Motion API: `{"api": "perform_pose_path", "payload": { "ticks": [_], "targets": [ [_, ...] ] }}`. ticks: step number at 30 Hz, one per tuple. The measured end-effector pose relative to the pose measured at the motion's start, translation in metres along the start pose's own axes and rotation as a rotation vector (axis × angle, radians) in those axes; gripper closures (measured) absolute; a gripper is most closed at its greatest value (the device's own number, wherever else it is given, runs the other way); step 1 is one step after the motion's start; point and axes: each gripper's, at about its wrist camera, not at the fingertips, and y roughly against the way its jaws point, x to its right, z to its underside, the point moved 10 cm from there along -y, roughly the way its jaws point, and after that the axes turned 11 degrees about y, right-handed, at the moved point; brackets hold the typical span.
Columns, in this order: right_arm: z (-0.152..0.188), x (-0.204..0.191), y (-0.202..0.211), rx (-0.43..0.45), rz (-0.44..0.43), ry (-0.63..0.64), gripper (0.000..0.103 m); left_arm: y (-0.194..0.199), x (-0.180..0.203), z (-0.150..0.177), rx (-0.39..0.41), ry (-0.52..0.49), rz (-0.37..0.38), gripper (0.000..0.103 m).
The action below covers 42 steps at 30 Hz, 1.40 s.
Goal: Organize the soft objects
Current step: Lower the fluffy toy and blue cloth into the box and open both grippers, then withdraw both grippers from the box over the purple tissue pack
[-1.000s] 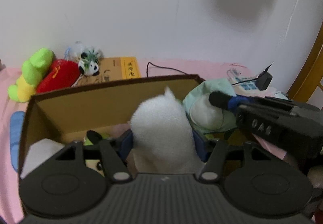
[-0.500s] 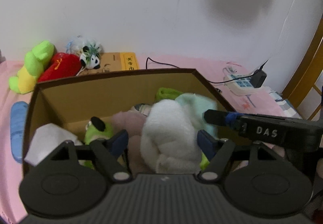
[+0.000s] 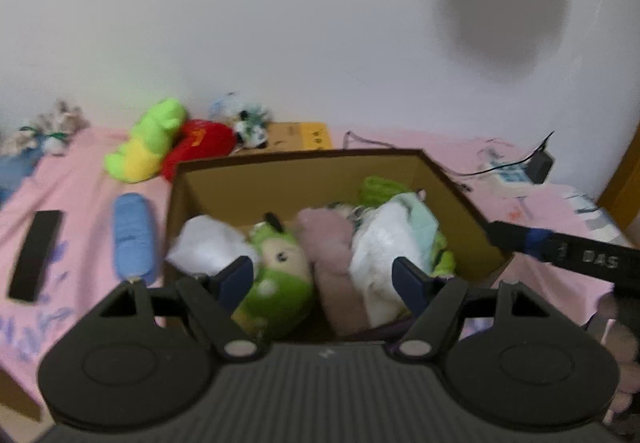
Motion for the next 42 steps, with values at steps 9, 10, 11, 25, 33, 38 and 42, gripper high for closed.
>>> {"api": "perform_pose_path", "payload": {
  "ticks": [9,10,11,25,33,38,42],
  "targets": [
    [0.019,-0.024,0.026,-0.001,0.058,0.068,0.095,0.034,-0.006,0.022,0.017,-0.021,-0.124,0.011],
    [0.022,-0.026,0.028,0.001,0.066,0.073,0.095,0.037,-0.006,0.025,0.018,-0.022,-0.138,0.011],
    [0.024,-0.028,0.030,0.001,0.071,0.075,0.095,0.039,-0.008,0.027,0.017,-0.026,-0.155,0.011],
    [0.066,-0.043,0.056,-0.059,0.093,0.031,0.095,0.044,-0.027,0.065,-0.063,-0.010,-0.233,0.011],
    [0.078,-0.050,0.057,-0.105,0.043,0.032,0.094,0.044,-0.027,0.078,-0.106,0.006,-0.252,0.011],
    [0.083,-0.044,0.060,-0.137,0.022,0.033,0.094,0.041,-0.022,0.087,-0.132,0.016,-0.266,0.011],
    [0.087,-0.034,0.065,-0.154,0.012,0.031,0.094,0.040,-0.012,0.093,-0.139,0.012,-0.273,0.011]
  ]
}}
